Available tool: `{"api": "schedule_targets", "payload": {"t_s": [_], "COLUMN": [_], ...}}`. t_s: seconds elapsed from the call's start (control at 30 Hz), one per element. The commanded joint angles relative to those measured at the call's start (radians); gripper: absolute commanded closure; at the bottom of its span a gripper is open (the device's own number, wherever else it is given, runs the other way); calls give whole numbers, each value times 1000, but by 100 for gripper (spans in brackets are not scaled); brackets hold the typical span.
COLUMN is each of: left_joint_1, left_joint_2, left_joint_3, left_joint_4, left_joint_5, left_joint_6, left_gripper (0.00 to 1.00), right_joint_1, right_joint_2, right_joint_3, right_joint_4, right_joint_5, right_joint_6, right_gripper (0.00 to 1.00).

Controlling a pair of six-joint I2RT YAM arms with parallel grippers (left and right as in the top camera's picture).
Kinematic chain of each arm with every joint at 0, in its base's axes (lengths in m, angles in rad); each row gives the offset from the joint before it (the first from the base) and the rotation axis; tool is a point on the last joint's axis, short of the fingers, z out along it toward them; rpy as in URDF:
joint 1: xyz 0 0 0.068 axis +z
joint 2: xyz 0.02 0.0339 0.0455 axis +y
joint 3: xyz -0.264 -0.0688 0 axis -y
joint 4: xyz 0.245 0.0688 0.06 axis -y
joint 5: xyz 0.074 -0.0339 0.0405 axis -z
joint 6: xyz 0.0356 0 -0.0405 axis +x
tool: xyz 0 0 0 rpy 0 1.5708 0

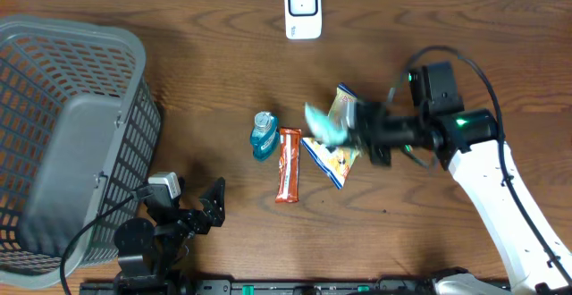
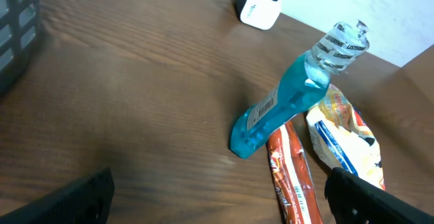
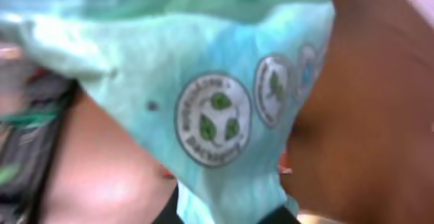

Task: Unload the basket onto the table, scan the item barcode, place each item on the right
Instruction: 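Carry the wipes pack up to the scanner face with the right gripper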

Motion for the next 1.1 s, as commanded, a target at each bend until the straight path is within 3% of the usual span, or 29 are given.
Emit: {"api": "schedule_targets", "payload": {"t_s": [0.0, 0.17, 0.4, 0.9, 1.07], "left_joint_1": [5, 5, 5, 5, 5], "left_joint_2": [-2, -2, -2, -2, -2], "left_joint_3": [-14, -14, -14, -14, -14], "left_joint_4": [-24, -24, -24, -24, -24], "left_joint_5": [12, 12, 12, 12, 12], "left_joint_6": [9, 9, 9, 9, 9], "left_gripper": [1, 1, 1, 1, 1], "right_joint_1": [51, 140, 187, 180, 179], "right_joint_2": [2, 51, 301, 1000, 1151], "right_joint_3": [10, 10, 137, 1031, 1228], "right_joint_4": [155, 322, 436, 242, 208], "right_joint_5": [362, 673, 942, 1215, 1306], "right_joint_6": [549, 619, 642, 494, 457], "right_gripper": [99, 99, 99, 99, 99]}}
